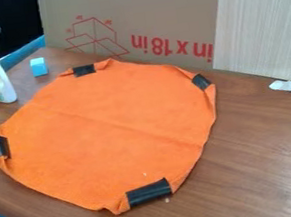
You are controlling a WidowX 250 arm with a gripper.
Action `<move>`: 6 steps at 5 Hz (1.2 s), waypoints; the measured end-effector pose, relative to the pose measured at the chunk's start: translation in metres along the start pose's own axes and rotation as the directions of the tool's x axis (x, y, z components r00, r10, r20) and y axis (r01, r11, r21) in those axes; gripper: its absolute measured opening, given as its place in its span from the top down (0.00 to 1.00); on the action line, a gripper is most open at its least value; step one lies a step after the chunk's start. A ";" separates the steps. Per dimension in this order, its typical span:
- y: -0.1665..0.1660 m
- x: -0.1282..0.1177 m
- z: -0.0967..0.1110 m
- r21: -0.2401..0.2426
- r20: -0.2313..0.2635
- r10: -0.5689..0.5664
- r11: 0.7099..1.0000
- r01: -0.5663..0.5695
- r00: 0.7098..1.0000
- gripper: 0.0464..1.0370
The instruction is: Put the white object on the top right corner of the cloth
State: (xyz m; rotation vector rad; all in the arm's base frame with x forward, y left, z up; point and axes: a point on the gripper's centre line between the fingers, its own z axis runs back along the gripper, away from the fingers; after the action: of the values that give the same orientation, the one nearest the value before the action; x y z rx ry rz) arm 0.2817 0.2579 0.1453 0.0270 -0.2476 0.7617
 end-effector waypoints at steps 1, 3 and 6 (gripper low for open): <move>0.001 0.008 0.001 -0.056 0.102 0.087 0.995 -0.082 0.991 0.04; -0.007 0.019 -0.010 -0.077 0.208 0.116 0.992 -0.102 0.971 0.04; -0.015 0.033 -0.037 -0.039 0.232 0.175 0.985 -0.170 0.957 0.04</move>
State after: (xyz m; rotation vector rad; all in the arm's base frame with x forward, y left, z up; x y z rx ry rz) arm 0.3229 0.2741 0.1186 0.0792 -0.4878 0.9311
